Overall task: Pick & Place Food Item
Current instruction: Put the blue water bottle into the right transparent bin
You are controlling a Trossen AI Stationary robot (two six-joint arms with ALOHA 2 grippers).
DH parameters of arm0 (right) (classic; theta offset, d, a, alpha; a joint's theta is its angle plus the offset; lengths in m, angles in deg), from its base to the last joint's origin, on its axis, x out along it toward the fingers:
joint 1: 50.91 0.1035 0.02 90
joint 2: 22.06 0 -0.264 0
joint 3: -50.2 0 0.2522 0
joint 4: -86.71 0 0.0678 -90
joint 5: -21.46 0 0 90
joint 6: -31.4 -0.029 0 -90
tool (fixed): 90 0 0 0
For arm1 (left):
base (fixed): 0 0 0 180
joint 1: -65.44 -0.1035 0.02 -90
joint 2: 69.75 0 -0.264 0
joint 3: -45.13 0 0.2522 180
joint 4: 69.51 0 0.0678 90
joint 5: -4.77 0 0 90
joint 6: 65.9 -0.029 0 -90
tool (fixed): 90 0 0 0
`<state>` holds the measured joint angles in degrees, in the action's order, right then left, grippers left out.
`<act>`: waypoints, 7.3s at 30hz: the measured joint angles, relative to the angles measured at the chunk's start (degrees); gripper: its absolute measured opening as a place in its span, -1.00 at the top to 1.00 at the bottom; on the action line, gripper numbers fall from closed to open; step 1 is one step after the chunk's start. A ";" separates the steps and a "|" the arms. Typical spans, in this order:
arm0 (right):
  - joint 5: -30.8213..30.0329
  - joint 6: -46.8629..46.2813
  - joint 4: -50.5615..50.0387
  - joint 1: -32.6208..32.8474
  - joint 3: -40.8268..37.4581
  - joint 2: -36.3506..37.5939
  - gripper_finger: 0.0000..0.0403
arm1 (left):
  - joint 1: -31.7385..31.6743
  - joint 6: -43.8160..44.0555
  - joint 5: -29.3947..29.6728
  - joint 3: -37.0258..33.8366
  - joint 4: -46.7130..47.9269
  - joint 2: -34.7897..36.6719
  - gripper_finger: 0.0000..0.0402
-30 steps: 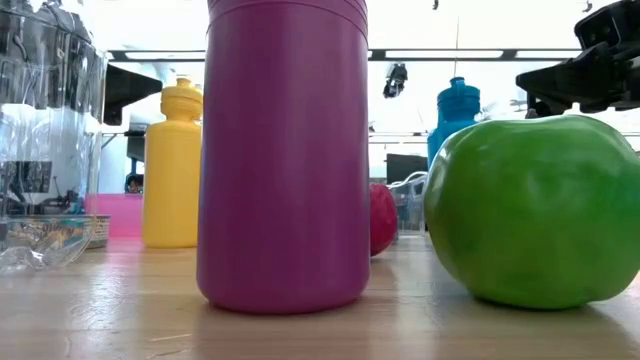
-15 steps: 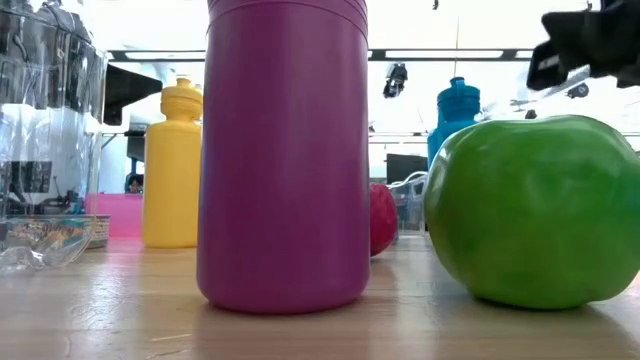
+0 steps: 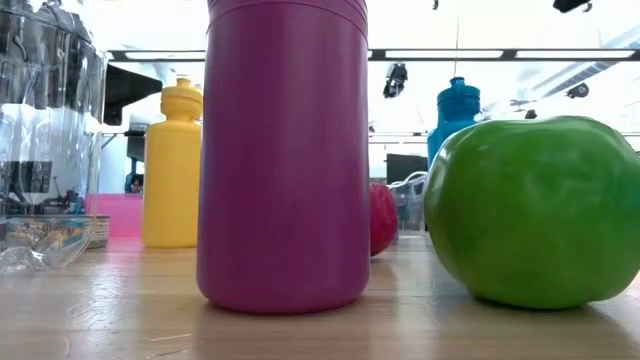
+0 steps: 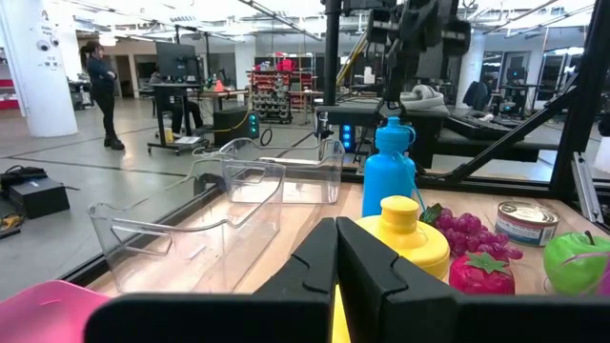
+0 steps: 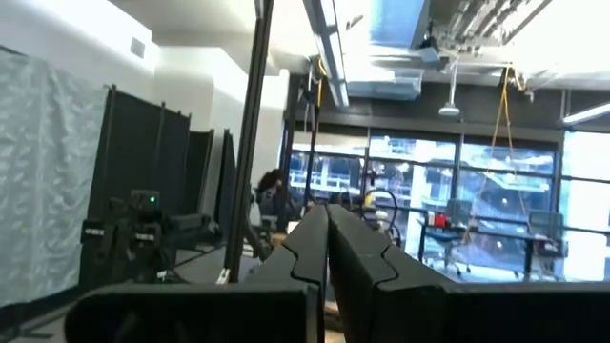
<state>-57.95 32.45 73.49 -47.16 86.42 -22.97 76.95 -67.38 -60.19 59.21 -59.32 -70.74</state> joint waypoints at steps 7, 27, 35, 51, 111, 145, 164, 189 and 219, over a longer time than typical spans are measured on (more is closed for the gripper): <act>-0.19 -0.61 -12.10 0.00 9.60 -0.06 0.96 | 0.00 0.00 0.00 0.01 0.00 0.00 0.94; -0.16 -7.06 -23.15 -0.02 15.73 -13.82 0.96 | 0.00 0.00 -0.02 0.00 0.00 0.01 0.94; -0.18 -5.82 -23.17 0.00 17.05 -21.92 0.96 | -0.01 0.00 -0.01 0.01 0.00 0.02 0.94; -9.06 -6.14 -30.43 -0.01 20.42 -26.80 0.96 | -0.01 0.00 0.00 0.01 0.00 0.01 0.94; -9.14 1.21 -25.10 -0.02 19.47 -44.77 -0.03 | 0.00 0.00 -0.02 0.00 0.01 0.00 0.94; -16.62 0.72 -23.98 -0.17 19.16 -50.31 -0.01 | -0.01 0.00 0.00 0.00 0.00 0.01 0.94; -16.64 -0.01 -23.19 -0.20 17.59 -52.48 -0.01 | -0.01 0.00 -0.02 0.01 0.00 0.01 0.94; -16.49 0.65 -22.10 -0.17 17.59 -53.48 -0.01 | -0.02 0.00 -0.02 0.00 0.00 0.00 0.94; -16.11 1.96 -21.11 -0.17 17.59 -53.57 0.47 | 0.00 0.00 -0.02 0.00 0.00 0.00 0.94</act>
<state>-74.06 34.41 52.38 -47.34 104.01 -76.54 76.95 -67.38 -60.21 59.21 -59.32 -70.74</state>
